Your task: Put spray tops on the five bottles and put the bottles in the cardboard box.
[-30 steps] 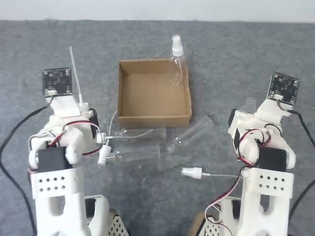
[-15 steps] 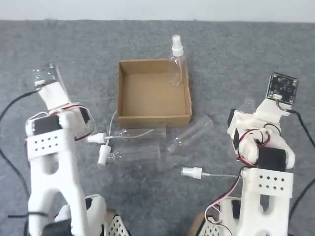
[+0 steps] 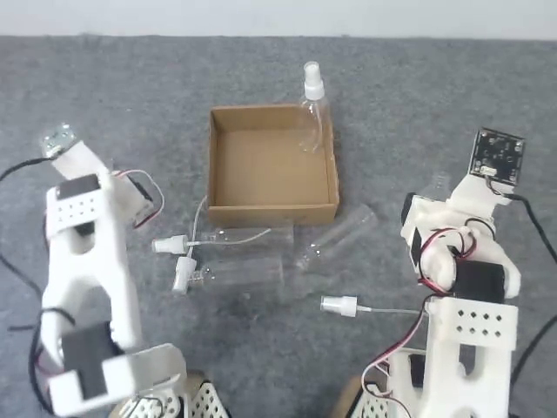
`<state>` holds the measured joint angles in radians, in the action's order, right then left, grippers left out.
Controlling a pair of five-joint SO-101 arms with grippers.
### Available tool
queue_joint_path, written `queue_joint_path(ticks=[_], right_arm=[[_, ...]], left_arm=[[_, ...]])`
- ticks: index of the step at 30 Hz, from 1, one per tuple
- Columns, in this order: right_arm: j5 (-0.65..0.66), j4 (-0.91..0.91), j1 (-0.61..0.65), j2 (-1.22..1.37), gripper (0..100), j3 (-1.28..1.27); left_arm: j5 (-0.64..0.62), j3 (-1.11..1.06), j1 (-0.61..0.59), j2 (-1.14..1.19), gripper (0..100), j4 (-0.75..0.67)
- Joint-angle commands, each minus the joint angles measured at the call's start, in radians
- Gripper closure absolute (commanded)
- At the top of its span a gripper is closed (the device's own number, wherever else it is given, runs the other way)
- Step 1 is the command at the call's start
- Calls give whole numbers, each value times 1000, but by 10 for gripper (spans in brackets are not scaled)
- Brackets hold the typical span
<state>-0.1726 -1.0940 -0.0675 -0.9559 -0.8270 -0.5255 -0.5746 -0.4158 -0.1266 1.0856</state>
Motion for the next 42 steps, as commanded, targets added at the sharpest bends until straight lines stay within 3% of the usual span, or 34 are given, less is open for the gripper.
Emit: queue_joint_path(ticks=[1, 8, 13, 20, 26, 30, 42], right_arm=[[-9, 22, 7, -19, 954, 2], [-8, 22, 7, -19, 954, 2], [-8, 22, 7, -19, 954, 2], [-8, 22, 7, -19, 954, 0], [-8, 22, 7, -19, 954, 0], [-8, 22, 7, -19, 954, 0], [-6, 99, 7, -19, 954, -55]], left_arm=[[-133, 180, -6, 80, 921, 110], [-316, 317, -68, 216, 919, 192], [-325, 383, -69, 273, 900, 262], [-324, 490, -69, 388, 764, 356], [-318, 607, -71, 453, 774, 473], [-218, 653, -64, 462, 795, 505], [233, 756, -55, 454, 900, 505]])
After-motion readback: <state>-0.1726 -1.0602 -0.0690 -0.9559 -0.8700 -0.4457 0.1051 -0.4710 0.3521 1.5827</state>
